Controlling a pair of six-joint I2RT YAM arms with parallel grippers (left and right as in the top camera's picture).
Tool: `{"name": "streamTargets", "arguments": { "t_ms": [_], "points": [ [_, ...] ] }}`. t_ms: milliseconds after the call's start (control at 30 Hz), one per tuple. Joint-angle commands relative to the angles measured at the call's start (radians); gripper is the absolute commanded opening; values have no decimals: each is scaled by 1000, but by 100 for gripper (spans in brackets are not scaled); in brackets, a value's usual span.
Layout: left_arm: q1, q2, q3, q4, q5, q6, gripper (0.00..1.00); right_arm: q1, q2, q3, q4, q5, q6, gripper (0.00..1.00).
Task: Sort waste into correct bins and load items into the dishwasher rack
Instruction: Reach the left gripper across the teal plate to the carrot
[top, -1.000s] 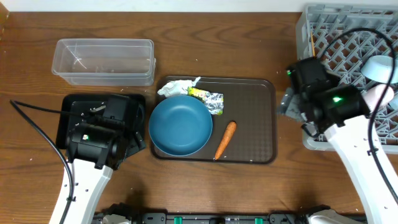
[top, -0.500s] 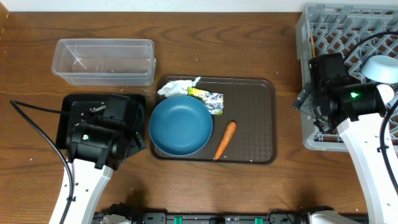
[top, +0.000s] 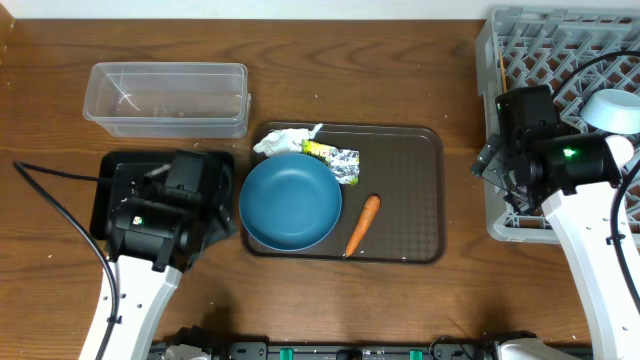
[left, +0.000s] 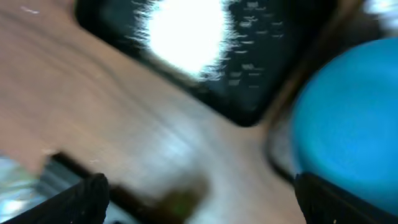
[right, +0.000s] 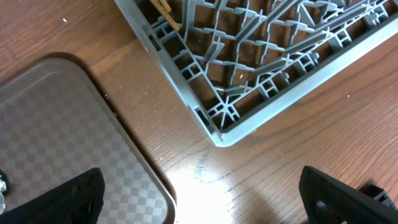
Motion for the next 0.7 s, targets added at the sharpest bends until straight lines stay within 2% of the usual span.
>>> {"name": "streamTargets", "arguments": {
  "t_ms": [0, 100, 233, 367, 467, 667],
  "points": [
    [5, 0, 10, 13, 238, -111, 98, -8, -1, -2, -1, 11, 15, 99],
    [5, 0, 10, 18, 441, -169, 98, -8, -1, -2, -1, 10, 15, 99],
    [3, 0, 10, -9, 504, -135, 98, -8, -1, -2, -1, 10, 15, 99],
    [-42, 1, 6, 10, 635, -117, 98, -8, -1, -2, -1, 10, 15, 99],
    [-141, 10, 5, 43, 634, -38, 98, -8, -1, -2, -1, 10, 15, 99],
    [-391, 82, 5, 197, 513, -32, 98, -8, -1, -3, -1, 10, 15, 99]
  ]
}}
